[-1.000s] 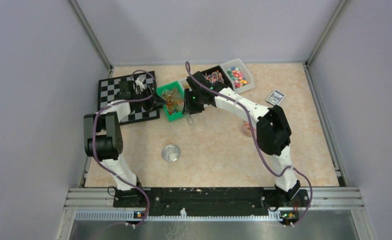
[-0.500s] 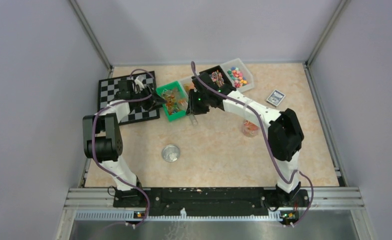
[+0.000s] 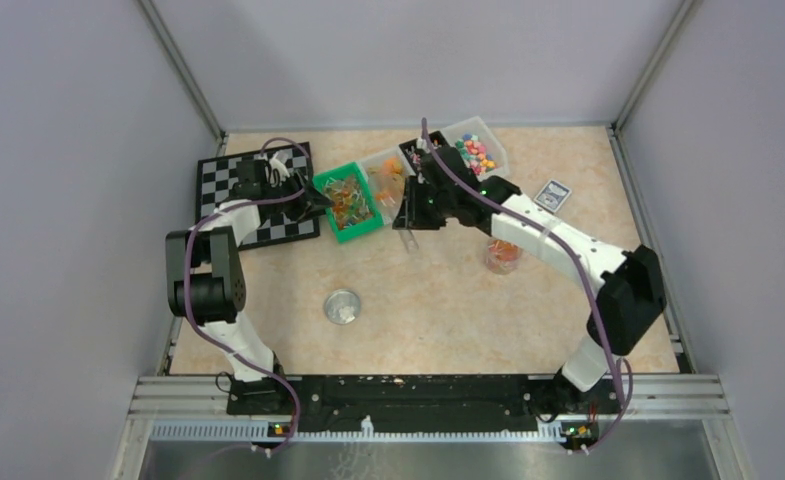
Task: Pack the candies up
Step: Scoop the fake candies from the storage box, then place the fake candies in the packing bottle.
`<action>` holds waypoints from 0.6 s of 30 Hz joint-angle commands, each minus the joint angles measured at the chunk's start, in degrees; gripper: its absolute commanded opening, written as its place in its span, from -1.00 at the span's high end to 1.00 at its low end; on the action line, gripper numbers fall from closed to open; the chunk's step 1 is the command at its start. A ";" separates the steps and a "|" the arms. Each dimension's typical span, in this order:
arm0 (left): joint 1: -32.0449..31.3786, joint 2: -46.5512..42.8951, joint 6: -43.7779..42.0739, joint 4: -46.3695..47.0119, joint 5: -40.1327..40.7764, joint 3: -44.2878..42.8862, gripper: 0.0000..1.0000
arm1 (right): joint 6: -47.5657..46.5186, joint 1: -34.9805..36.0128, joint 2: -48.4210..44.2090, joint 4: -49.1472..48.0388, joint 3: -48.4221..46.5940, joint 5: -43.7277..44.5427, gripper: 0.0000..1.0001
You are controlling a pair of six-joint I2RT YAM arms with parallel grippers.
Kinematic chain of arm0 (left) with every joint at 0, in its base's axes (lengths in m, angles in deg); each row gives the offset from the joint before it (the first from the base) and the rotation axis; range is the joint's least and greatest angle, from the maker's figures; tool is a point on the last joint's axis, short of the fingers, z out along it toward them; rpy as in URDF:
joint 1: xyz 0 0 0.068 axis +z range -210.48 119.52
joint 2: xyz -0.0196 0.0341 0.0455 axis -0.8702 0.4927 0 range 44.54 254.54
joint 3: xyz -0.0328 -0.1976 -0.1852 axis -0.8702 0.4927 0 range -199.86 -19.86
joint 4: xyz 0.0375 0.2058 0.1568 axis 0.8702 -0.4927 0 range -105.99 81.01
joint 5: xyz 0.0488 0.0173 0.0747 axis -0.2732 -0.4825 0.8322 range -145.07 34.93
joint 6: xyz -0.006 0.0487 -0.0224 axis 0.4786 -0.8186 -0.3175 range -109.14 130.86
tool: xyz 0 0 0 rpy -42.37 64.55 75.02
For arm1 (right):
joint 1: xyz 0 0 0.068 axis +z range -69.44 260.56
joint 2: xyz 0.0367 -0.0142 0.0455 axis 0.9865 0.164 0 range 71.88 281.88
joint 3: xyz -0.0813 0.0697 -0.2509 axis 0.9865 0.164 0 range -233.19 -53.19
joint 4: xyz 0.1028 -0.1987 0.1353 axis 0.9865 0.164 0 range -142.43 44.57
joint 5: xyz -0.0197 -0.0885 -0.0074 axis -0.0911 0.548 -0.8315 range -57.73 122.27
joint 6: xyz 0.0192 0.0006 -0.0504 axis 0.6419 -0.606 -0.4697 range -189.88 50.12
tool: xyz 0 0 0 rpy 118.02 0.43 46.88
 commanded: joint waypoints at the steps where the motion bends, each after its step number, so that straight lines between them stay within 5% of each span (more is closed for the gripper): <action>1: -0.10 -3.00 -0.86 1.77 -1.78 -1.18 0.06 | -0.14 -2.08 -9.67 0.51 4.49 2.93 1.00; 18: -0.38 -2.74 -0.61 2.36 -2.73 -0.92 0.06 | 2.23 -7.24 -34.63 16.96 20.72 10.59 1.00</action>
